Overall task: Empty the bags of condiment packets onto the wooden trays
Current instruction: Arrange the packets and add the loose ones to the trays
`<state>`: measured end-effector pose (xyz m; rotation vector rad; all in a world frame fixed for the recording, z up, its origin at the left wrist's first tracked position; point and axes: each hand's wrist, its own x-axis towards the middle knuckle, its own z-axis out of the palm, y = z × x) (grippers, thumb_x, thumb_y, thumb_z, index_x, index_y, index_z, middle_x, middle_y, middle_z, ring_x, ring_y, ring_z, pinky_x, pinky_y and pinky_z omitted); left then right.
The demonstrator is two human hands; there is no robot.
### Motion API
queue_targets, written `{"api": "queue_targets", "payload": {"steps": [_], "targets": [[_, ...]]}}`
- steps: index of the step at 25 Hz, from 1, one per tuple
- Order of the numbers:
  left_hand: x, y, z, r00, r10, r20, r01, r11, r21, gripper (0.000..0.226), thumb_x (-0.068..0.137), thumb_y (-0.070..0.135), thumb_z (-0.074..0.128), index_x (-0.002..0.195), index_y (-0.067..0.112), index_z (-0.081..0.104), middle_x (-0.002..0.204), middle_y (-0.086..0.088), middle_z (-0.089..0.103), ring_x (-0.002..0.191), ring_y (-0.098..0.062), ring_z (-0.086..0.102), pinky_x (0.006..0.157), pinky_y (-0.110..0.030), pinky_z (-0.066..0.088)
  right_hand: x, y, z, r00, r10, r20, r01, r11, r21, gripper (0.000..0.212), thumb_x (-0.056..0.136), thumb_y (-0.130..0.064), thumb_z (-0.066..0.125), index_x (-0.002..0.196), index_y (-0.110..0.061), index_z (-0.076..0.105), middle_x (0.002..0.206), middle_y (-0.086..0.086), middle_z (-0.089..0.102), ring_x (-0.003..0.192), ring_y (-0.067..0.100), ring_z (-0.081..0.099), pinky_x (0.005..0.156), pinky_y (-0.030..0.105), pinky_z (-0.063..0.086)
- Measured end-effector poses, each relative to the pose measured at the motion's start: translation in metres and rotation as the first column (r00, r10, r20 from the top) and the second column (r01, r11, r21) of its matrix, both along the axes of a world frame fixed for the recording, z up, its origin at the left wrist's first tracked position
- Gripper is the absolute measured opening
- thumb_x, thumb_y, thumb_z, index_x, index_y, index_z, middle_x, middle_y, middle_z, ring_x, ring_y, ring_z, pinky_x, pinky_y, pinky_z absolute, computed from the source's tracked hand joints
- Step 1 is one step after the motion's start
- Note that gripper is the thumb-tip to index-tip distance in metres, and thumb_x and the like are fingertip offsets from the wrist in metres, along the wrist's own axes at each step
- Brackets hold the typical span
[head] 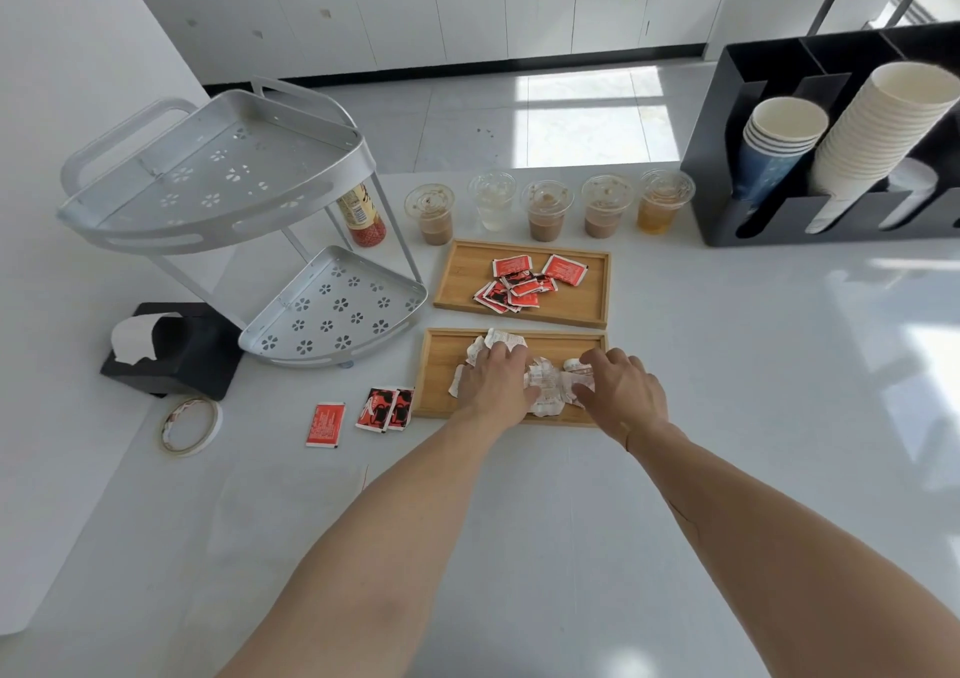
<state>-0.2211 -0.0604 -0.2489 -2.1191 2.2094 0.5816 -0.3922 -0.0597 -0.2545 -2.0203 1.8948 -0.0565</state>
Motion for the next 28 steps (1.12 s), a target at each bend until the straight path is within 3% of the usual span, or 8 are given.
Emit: {"api": "queue_targets", "payload": {"steps": [6,10,17,22,28], "targets": [[0.031,0.026,0.027,0.999,-0.001,0.034,-0.003,0.993,0.116,0.047,0.087,0.048,0.061,0.126,0.022,0.054,0.132,-0.005,0.054,0.124,-0.027,0.049,0.095,-0.046,0.047,0.011,0.017,0.023,0.97,0.187,-0.157,-0.178,0.982,0.067,0.036,0.095,-0.045,0.044,0.12,-0.024,0.06,0.124,0.002,0.06,0.118,0.024,0.051,0.091,0.04,0.04],[0.071,0.047,0.037,0.999,0.045,0.0,-0.044,0.962,0.269,0.029,0.087,0.043,0.06,0.106,0.022,0.064,0.115,-0.001,0.066,0.11,-0.023,0.061,0.089,-0.038,0.051,0.028,0.027,0.032,0.93,0.31,-0.196,-0.274,0.943,0.191,0.035,0.094,-0.045,0.044,0.119,-0.028,0.061,0.123,-0.001,0.063,0.119,0.023,0.054,0.091,0.037,0.043],[0.165,0.089,0.046,0.986,0.144,0.089,-0.168,0.898,0.406,0.037,0.09,0.038,0.06,0.121,0.018,0.062,0.126,-0.004,0.061,0.115,-0.024,0.057,0.093,-0.034,0.045,0.096,0.035,0.037,0.869,0.48,-0.119,-0.396,0.821,0.412,0.029,0.09,-0.044,0.051,0.113,-0.033,0.064,0.123,-0.003,0.062,0.114,0.021,0.058,0.088,0.034,0.046],[0.228,0.101,0.038,0.965,0.22,0.141,-0.26,0.871,0.418,0.038,0.088,0.039,0.061,0.12,0.019,0.062,0.126,-0.005,0.061,0.113,-0.025,0.058,0.092,-0.035,0.046,0.146,0.033,0.032,0.834,0.537,-0.129,-0.451,0.797,0.401,0.03,0.091,-0.042,0.051,0.117,-0.033,0.063,0.123,-0.001,0.062,0.115,0.022,0.059,0.089,0.033,0.047],[0.274,0.089,0.021,0.956,0.28,0.085,-0.29,0.866,0.408,0.04,0.083,0.035,0.069,0.12,0.023,0.062,0.127,-0.001,0.058,0.114,-0.022,0.056,0.092,-0.034,0.046,0.192,0.023,0.025,0.814,0.549,-0.193,-0.463,0.812,0.356,0.03,0.091,-0.034,0.05,0.117,-0.028,0.063,0.122,0.001,0.064,0.112,0.025,0.061,0.081,0.032,0.045]]}}
